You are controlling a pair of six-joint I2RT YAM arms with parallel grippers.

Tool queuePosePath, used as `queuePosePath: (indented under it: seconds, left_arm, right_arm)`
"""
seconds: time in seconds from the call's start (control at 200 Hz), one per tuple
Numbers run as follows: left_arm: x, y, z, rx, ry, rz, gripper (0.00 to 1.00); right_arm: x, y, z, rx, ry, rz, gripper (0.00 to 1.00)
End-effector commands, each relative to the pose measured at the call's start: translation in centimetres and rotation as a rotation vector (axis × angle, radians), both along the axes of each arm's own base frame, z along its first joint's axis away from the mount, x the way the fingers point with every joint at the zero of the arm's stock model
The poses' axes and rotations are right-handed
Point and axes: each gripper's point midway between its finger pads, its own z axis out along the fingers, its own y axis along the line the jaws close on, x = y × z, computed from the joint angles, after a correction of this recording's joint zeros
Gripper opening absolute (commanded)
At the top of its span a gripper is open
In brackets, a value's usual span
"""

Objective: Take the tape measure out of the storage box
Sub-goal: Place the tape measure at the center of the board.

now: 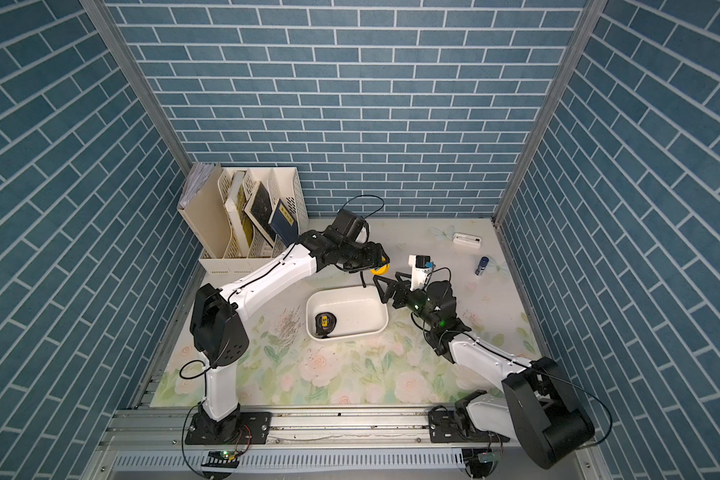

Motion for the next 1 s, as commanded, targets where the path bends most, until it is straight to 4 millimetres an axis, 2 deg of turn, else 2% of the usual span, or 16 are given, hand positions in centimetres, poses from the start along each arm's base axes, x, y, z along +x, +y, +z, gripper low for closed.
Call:
queuePosePath:
  seconds: [0.0,0.505,0.71,0.865,0.995]
  left_arm:
    - [0.0,-0.2,1.8,-0.065,-0.022,0.008,0.0]
    - [-0.6,-0.5,2.5,-0.11,-0.022,-0.014,0.0]
    - [-1.0,-0.5,2.8,-0.124,-0.024,-0.019,0.0]
    - [-1.2,-0.4,3.0,-0.131,-0.024,-0.023,0.0]
    - [-1.3,-0.3,2.9,-0.128,-0.022,-0.024,0.0]
  right_arm:
    - [0.7,0.6,1.8,0.013,-0.088,0.003,0.97]
    - [3.0,1.8,1.5,-0.023,-0.132,0.0,0.9]
    - [3.4,1.9,0.9,-0.018,-0.126,-0.009,0.77]
    - [3.7,2.0,1.4,-0.007,-0.146,-0.014,0.67]
    - [4.1,2.1,1.9,-0.007,-0.166,-0.019,0.66]
